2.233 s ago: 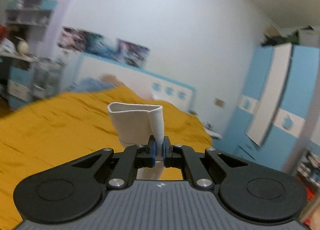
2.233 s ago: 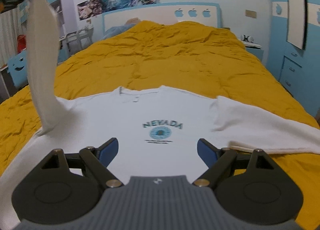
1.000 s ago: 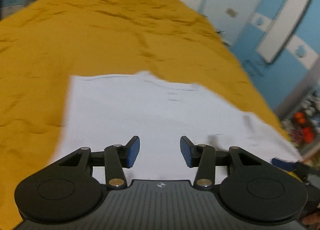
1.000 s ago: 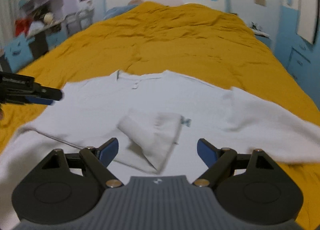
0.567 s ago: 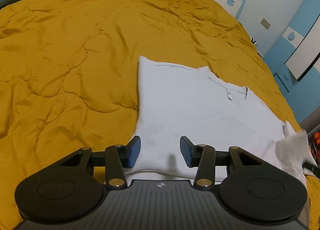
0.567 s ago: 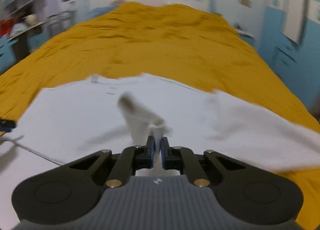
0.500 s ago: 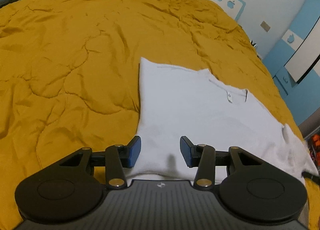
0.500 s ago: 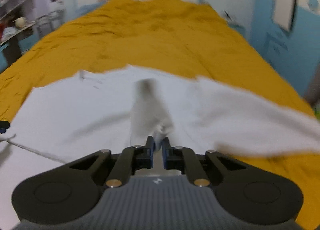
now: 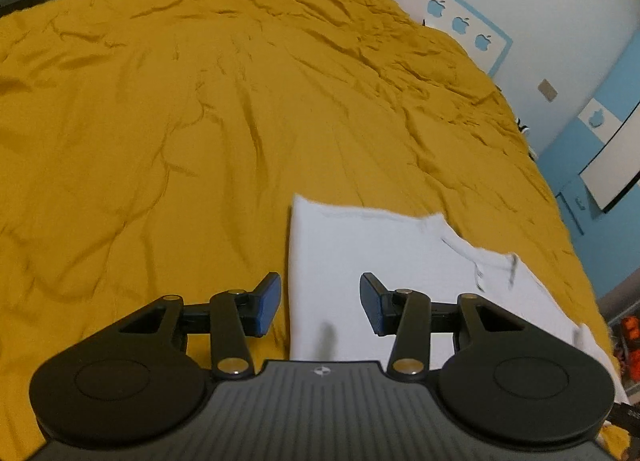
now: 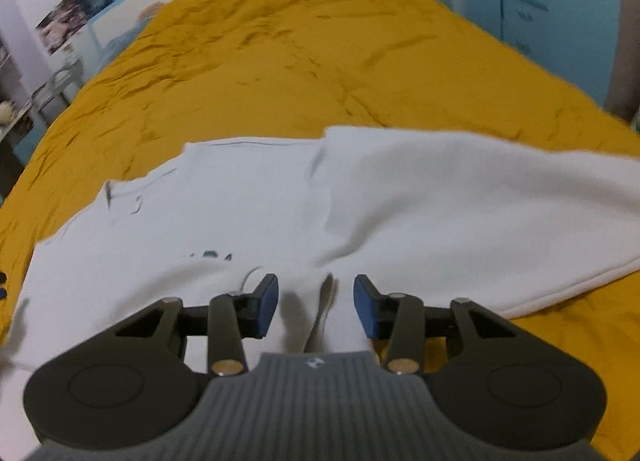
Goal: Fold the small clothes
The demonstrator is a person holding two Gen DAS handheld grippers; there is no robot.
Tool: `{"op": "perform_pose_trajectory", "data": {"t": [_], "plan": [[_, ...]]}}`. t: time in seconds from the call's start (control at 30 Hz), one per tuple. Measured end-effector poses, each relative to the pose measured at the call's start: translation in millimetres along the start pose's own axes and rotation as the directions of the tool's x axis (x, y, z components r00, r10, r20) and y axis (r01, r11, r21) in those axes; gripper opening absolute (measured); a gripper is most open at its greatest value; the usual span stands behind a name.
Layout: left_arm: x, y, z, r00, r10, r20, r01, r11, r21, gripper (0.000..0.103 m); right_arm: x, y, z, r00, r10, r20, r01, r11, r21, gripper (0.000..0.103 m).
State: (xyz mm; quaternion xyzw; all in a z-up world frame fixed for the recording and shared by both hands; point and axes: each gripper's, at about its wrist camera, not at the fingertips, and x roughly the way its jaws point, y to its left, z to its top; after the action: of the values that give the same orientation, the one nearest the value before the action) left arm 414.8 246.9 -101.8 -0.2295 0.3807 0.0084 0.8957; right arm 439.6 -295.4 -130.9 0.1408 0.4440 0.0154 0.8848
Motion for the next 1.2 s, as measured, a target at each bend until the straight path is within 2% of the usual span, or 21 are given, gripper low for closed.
{"op": "perform_pose_trajectory", "data": {"t": [0.1,0.2,0.23,0.27,0.3,0.33,0.4,0.53,0.63,0.67,0.83,0.93,1.03,1.07,1.13,1.2], "plan": [[21,0,8,1.0,0.016,-0.008,-0.015,1.0,0.004,0.052,11,2,1,1.0,-0.001,-0.008,0.001,1.0,-0.014,0.037],[37,-2,12,1.0,0.015,-0.005,-0.015,1.0,0.007,0.05,15,6,3,1.0,-0.002,-0.001,0.001,0.999,-0.045,0.023],[42,-3,12,1.0,0.006,-0.004,-0.006,1.0,0.01,0.045,14,7,2,1.0,-0.007,0.007,0.007,0.998,-0.065,0.02],[46,-5,12,1.0,0.009,-0.007,-0.009,1.0,0.019,0.029,14,10,2,1.0,-0.011,0.014,0.013,0.996,-0.088,0.012],[50,-7,11,1.0,0.023,-0.012,-0.023,0.999,0.032,0.01,11,12,2,1.0,-0.013,0.019,0.015,0.994,-0.112,0.008],[53,-10,10,0.999,0.045,-0.015,-0.044,0.998,0.047,0.003,9,14,2,1.0,-0.012,0.024,0.015,0.992,-0.128,0.006],[50,-12,7,0.998,0.059,0.014,-0.06,0.996,0.066,0.001,2,21,4,0.999,-0.004,0.037,0.011,0.984,-0.178,0.004],[27,-4,9,0.994,0.048,0.1,-0.052,0.998,0.042,0.0,-22,35,13,0.993,0.046,0.104,-0.019,0.968,-0.251,0.002],[9,14,15,0.984,0.081,0.16,-0.078,0.997,-0.027,0.0,-44,36,25,0.971,0.127,0.204,-0.078,0.97,-0.231,0.001],[8,20,17,0.984,0.079,0.16,-0.073,0.996,-0.044,0.0,-44,36,29,0.966,0.131,0.224,-0.08,0.972,-0.222,0.001],[22,20,18,0.987,0.09,0.132,-0.088,0.996,-0.021,0.0,18,41,44,0.99,0.044,0.137,-0.011,0.972,-0.234,0.001],[34,21,19,0.99,0.097,0.106,-0.094,0.995,-0.034,0.0,54,38,48,0.994,0.007,0.105,0.015,0.979,-0.203,0.002],[33,22,20,0.989,0.103,0.106,-0.101,0.995,-0.024,0.006,65,33,46,0.997,-0.039,0.068,0.052,0.981,-0.188,0.008],[29,24,20,0.99,0.096,0.106,-0.094,0.995,-0.028,0.007,61,31,45,0.995,-0.051,0.081,0.066,0.981,-0.181,0.02],[19,28,21,0.993,0.071,0.097,-0.069,0.997,-0.03,0.017,47,24,43,0.994,-0.032,0.106,0.049,0.987,-0.155,0.034],[9,26,18,0.996,0.052,0.067,-0.052,0.999,-0.005,0.019,32,16,38,0.995,0.016,0.099,-0.004,0.993,-0.118,0.033]]}}
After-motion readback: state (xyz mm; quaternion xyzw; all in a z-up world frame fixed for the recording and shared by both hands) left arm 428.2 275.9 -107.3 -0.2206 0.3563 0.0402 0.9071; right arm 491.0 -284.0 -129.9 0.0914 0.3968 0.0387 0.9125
